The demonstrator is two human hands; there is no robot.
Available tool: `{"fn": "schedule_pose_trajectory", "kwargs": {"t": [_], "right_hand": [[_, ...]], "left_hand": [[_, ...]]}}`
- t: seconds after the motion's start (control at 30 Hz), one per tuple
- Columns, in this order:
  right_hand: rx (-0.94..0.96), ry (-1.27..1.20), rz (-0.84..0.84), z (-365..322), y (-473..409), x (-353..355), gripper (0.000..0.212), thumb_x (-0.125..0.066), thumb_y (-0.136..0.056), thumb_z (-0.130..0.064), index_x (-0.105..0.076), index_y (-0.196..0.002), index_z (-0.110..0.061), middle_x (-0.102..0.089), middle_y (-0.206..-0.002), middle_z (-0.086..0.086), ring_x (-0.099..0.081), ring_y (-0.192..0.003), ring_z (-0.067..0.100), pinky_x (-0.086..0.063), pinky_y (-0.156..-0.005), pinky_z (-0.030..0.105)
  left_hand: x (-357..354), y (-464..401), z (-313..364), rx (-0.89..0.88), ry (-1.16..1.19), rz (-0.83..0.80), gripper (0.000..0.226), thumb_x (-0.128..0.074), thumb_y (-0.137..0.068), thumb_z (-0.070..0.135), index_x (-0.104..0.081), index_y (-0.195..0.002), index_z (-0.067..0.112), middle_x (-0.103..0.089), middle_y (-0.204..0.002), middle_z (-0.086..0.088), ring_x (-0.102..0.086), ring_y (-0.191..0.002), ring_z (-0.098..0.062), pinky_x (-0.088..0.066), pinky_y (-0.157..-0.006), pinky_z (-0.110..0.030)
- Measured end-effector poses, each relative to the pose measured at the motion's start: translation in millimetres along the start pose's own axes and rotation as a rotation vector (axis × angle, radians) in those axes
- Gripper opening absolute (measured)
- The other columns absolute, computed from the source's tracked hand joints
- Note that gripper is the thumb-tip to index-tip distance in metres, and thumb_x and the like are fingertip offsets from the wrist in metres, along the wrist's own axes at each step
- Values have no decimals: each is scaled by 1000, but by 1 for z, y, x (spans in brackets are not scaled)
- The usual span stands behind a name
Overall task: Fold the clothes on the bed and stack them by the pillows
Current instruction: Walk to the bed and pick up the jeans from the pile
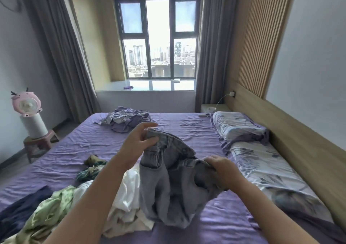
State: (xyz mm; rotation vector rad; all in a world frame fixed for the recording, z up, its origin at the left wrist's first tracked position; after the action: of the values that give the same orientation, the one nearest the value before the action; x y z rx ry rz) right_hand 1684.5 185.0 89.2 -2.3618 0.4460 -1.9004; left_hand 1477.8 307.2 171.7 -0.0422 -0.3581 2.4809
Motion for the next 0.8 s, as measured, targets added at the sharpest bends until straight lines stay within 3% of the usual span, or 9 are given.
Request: {"fn": "schedule_pose_trajectory", "kwargs": {"t": [0.1,0.23,0.4,0.6,0.7,0.8], "right_hand": [[-114,-66,94,-14,11,27,33,-51,-87,-11,-60,-118,-19,-59,-117,3,-57,-107,26,-46,-86,36],[-180,32,186,-42,26,69,36,-48,-84,-7,-53,-116,-22,-65,-103,6,-61,-97,28,-45,-82,33],[-119,160,353,-91,56,149,39,-54,-78,-4,-54,-116,-17,-67,-98,6,-60,-99,29,-35,-86,33],[-66,319,657,-140,97,251,27,-53,-84,-3,-63,-107,-14,-68,-89,6,-62,-85,30,-41,-87,40],[-47,388,622,-144,106,257,27,-54,-85,-2,-63,-107,-14,-67,-86,5,-62,-82,29,-44,-87,43],[-57,406,428,-125,107,219,30,-54,-85,-8,-63,-111,-21,-69,-96,1,-63,-91,25,-45,-87,36]], "left_hand": [[16,17,19,-38,-159,-12,52,-66,-79,-10,-60,-121,20,-64,-73,7,-63,-71,-7,-56,-68,-20],[33,40,45,-72,-396,9,60,-71,-77,-5,-56,-130,18,-63,-91,-9,-58,-77,-13,-54,-72,-18],[40,69,108,-206,-388,31,62,-71,-79,-2,-52,-132,21,-59,-88,1,-61,-68,5,-49,-59,-7],[41,89,194,-434,-385,47,50,-74,-78,7,-59,-119,31,-62,-98,7,-61,-87,-6,-54,-72,-17],[35,88,191,-413,-433,18,27,-76,-78,12,-65,-96,29,-65,-89,8,-64,-83,-9,-55,-70,-23],[22,80,142,-289,-456,-20,18,-77,-76,11,-64,-86,19,-63,-79,1,-62,-77,-19,-55,-72,-33]]}}
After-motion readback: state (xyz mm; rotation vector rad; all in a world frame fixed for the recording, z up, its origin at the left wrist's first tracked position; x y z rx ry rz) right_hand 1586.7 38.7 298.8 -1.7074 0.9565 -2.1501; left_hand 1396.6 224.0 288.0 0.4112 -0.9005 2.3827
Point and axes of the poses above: each hand's wrist, its own y-axis away from the middle knuckle, its own x-axis out of the back of the hand, z = x × y, the point moved 10 cm from there along -y, towards the middle knuckle
